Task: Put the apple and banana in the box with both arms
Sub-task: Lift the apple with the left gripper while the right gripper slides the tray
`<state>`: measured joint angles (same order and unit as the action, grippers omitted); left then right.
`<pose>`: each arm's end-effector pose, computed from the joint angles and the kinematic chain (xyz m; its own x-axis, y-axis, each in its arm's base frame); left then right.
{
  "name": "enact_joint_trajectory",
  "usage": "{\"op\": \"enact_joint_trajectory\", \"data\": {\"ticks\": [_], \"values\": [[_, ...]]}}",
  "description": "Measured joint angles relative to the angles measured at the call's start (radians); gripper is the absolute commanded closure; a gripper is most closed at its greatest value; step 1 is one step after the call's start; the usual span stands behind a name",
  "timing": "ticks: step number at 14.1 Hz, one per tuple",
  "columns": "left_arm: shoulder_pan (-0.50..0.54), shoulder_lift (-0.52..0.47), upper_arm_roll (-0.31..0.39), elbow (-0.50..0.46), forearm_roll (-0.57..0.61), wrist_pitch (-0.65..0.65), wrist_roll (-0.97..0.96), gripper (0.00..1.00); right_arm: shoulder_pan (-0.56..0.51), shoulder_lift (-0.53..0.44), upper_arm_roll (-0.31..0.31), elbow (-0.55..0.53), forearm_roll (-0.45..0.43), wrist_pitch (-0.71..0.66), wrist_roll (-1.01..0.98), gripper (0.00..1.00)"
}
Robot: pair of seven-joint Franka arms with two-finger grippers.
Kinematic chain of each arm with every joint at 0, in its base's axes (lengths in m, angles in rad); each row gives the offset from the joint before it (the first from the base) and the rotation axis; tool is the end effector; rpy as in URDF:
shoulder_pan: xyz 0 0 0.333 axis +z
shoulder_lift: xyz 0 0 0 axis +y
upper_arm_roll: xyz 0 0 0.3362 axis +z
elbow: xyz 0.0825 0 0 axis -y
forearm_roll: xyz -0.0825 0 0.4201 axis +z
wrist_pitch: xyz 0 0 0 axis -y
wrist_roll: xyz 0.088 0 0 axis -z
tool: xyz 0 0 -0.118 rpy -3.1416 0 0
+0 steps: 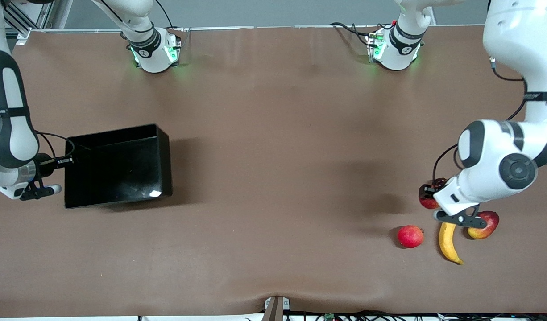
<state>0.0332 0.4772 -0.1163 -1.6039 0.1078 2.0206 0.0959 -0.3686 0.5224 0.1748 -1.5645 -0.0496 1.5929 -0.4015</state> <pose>0.7142 -0.0425 0.3394 0.9749 -0.2141 -0.0610 -0.2165 -0.9756 -0.0352 0.6508 -0.1468 0.3062 0.8772 0.2458 -0.4124 0.1648 -0.9609 -0.2224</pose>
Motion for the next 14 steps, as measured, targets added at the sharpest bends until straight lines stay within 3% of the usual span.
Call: {"op": "enact_joint_trajectory", "data": {"ticks": [2, 6, 11, 14], "values": [[0.003, -0.041, 0.0, 0.0, 0.0, -0.05, -0.001, 1.0, 0.105, -0.033, 0.005, 0.029, 0.02, -0.046, 0.018, 1.0], [0.017, -0.107, 0.001, 0.0, -0.005, -0.111, -0.001, 1.0, 0.287, -0.046, 0.006, 0.028, 0.157, -0.043, 0.18, 1.0], [0.014, -0.182, -0.009, 0.0, -0.067, -0.159, -0.028, 1.0, 0.499, -0.03, 0.005, 0.024, 0.175, 0.07, 0.514, 1.0], [0.011, -0.206, -0.064, -0.002, -0.072, -0.168, -0.132, 1.0, 0.57, -0.015, 0.004, 0.023, 0.248, 0.132, 0.62, 1.0]]}}
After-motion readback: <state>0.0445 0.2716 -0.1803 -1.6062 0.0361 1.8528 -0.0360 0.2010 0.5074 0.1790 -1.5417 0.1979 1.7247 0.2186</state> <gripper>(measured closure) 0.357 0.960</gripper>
